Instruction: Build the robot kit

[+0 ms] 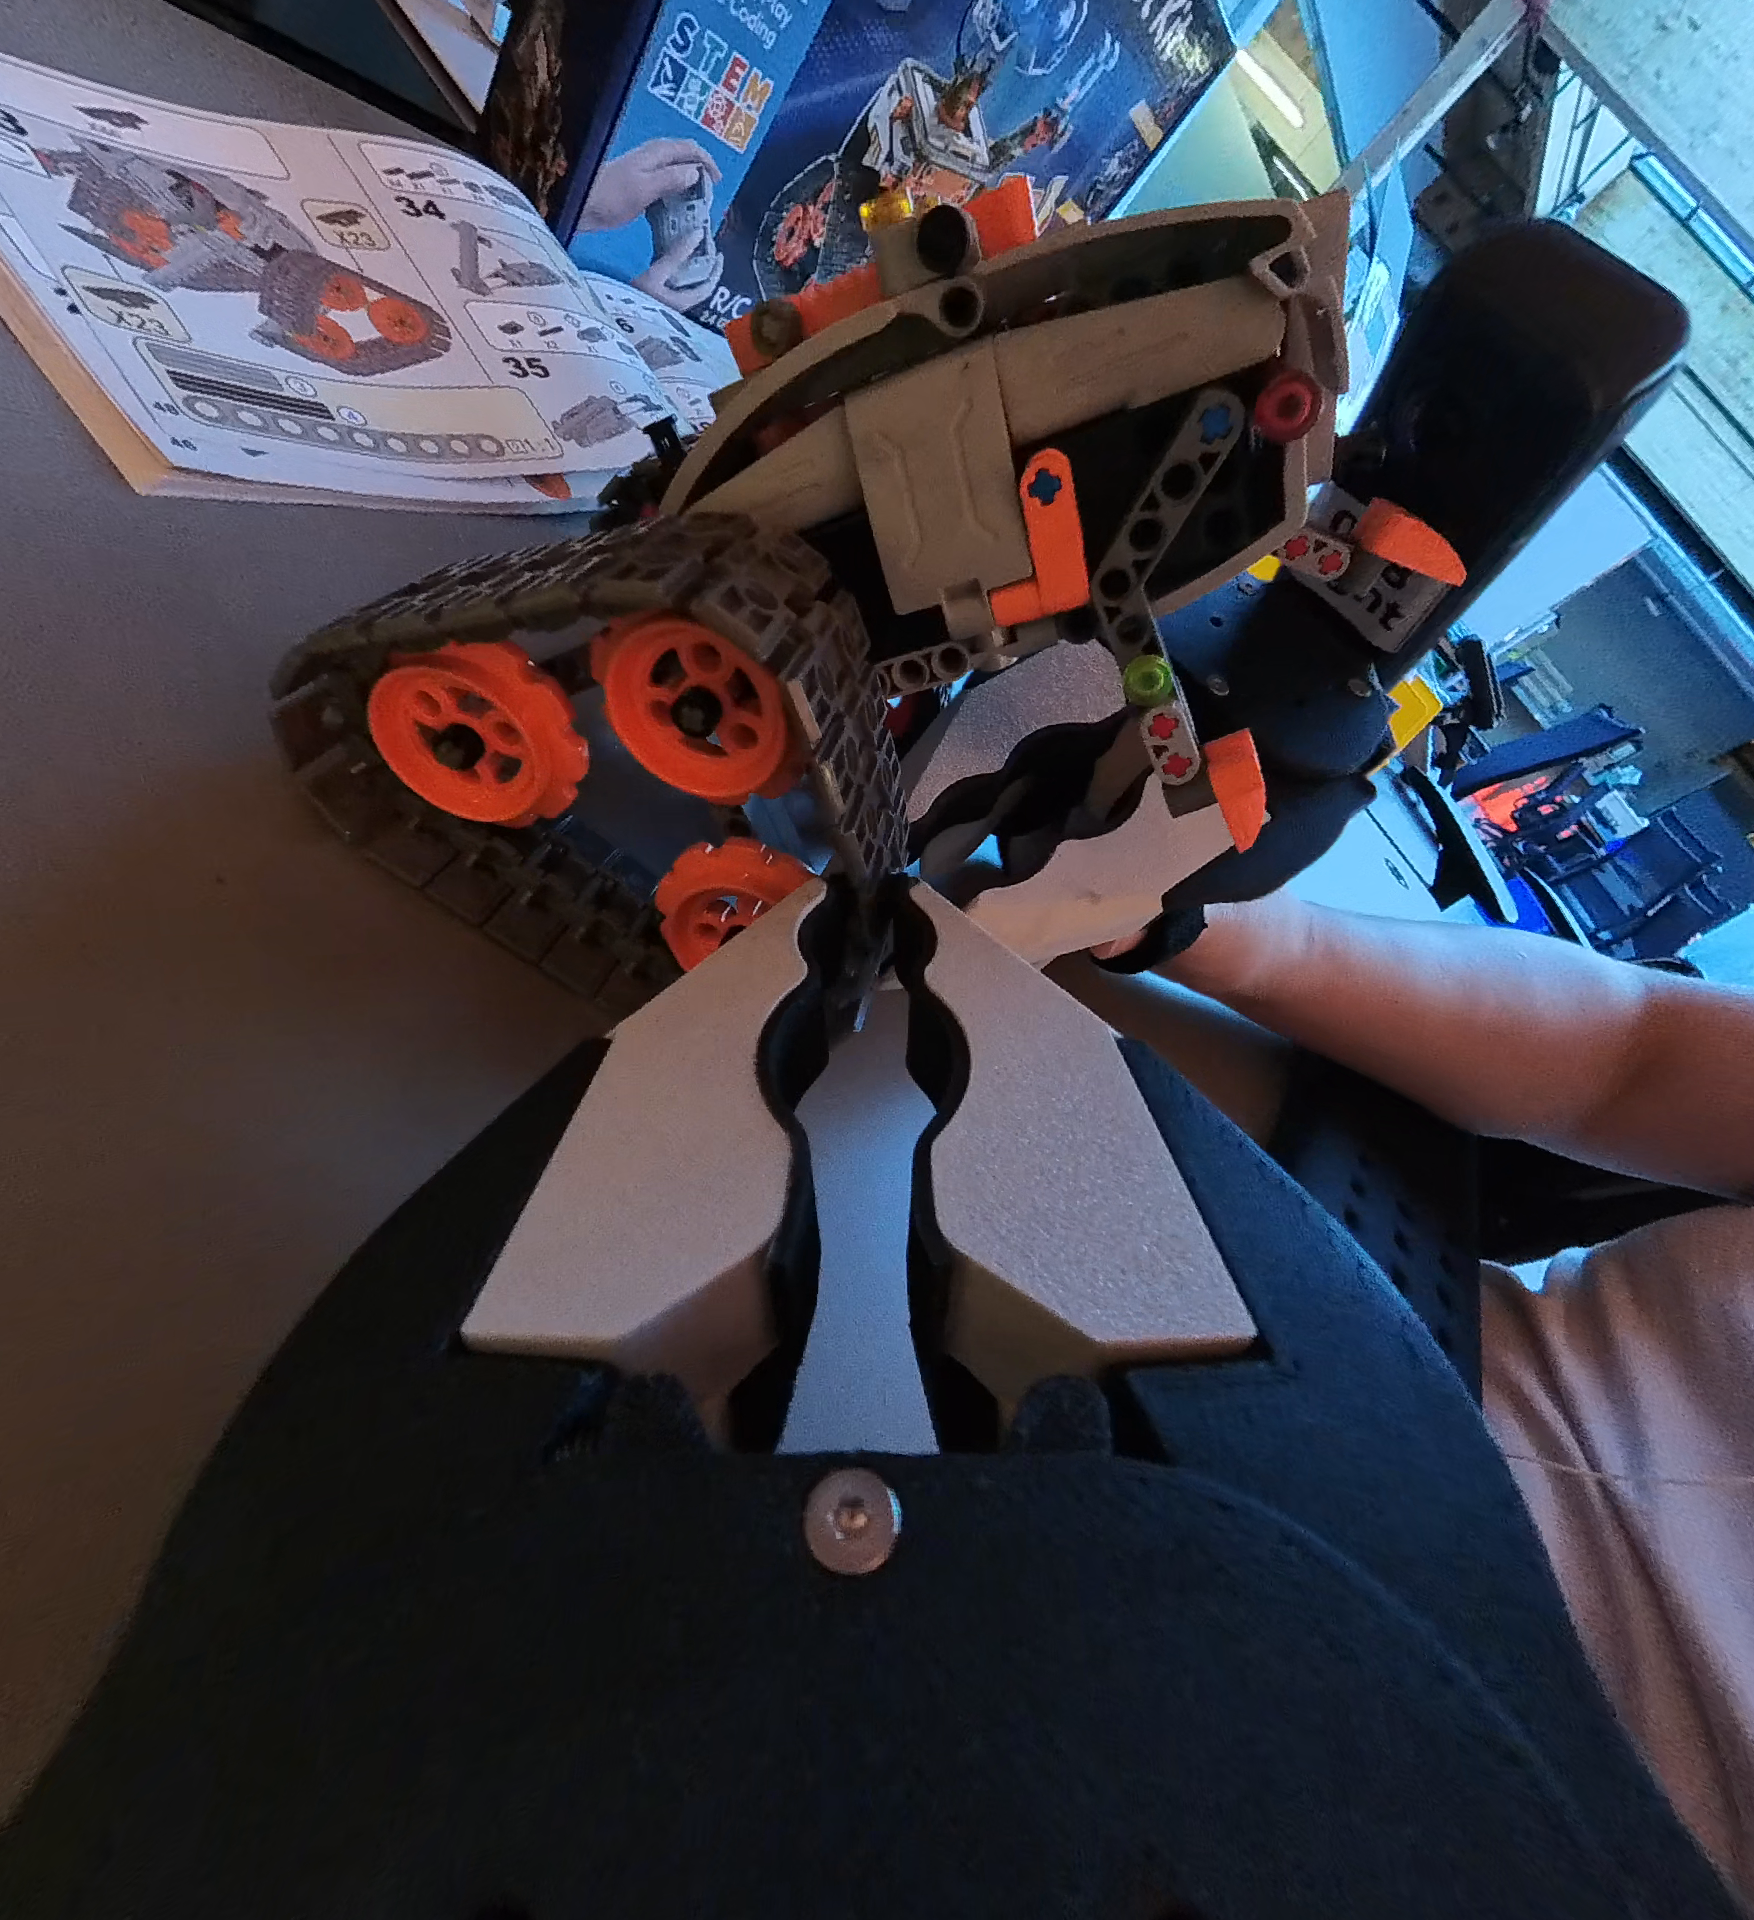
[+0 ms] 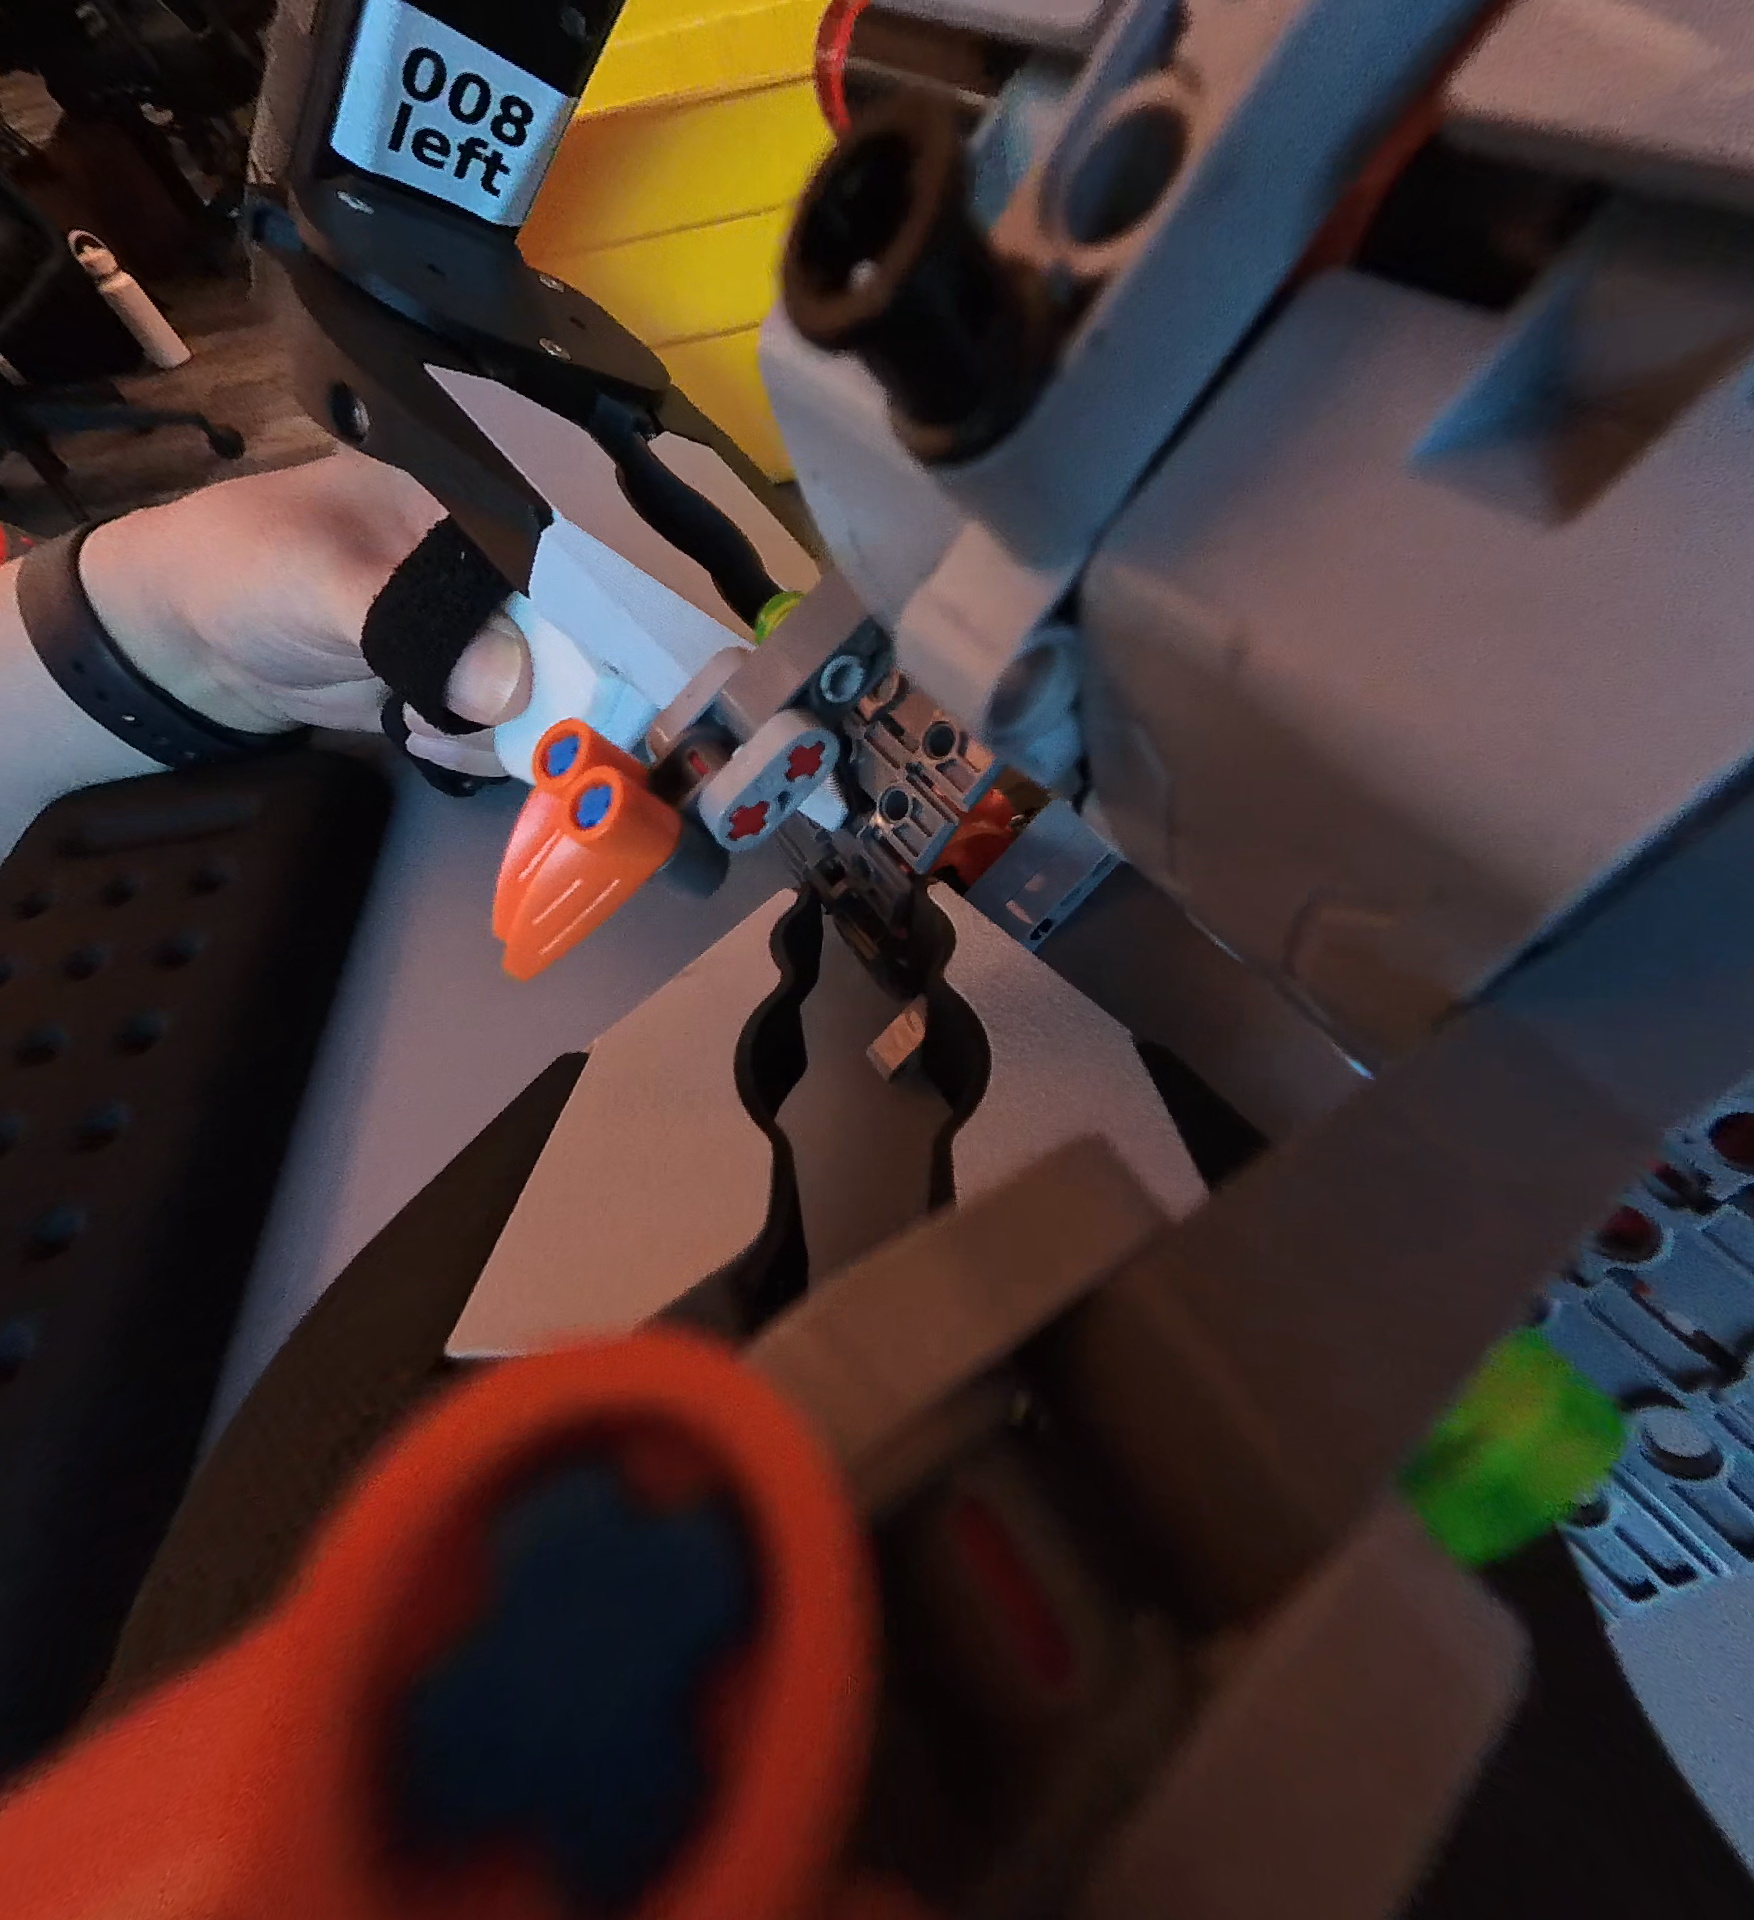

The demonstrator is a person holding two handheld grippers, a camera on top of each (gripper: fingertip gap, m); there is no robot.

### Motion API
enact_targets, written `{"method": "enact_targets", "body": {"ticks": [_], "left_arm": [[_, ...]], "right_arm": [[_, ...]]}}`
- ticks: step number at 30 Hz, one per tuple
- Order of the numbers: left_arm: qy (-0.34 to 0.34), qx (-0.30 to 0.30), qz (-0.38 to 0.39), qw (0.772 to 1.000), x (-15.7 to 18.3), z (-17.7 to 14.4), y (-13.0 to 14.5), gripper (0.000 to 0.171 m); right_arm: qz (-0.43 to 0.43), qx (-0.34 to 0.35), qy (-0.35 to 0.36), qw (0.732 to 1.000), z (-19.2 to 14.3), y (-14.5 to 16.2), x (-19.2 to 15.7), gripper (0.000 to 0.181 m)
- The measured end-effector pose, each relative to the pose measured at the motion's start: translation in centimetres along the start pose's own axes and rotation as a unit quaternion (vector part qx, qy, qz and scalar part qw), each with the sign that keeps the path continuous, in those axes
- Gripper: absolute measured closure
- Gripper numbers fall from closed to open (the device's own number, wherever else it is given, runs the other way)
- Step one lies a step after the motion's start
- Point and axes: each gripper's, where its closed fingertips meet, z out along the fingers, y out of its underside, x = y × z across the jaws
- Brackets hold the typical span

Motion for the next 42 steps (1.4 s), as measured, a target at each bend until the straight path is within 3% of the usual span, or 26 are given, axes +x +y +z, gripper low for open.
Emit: {"method": "enact_targets", "body": {"ticks": [3,10,20,27,37,42], "left_arm": [[-0.014,0.002,0.012,1.0,-0.21,0.04,-0.09,0.165],[-0.058,-0.025,0.119,0.991,-0.26,0.02,0.33,0.165],[-0.046,-0.037,0.113,0.992,-0.29,0.06,0.56,0.165],[-0.046,-0.035,0.109,0.992,-0.33,0.02,0.52,0.165],[-0.033,-0.037,0.1,0.994,-0.21,-0.05,0.59,0.165],[-0.032,-0.039,0.1,0.994,-0.2,-0.1,0.61,0.165]], "right_arm": [[-0.008,-0.001,0.016,1.0,0.08,0.0,0.19,0.163],[-0.011,-0.005,0.016,1.0,0.11,0.13,0.11,0.164],[0.003,-0.005,0.013,1.0,0.12,0.16,0.13,0.165],[-0.054,-0.007,0.056,0.997,0.22,0.05,0.31,0.162],[-0.021,0.001,0.009,1.0,0.11,-0.11,0.0,0.166],[-0.028,-0.001,0.018,0.999,0.15,-0.11,0.06,0.166]]}}
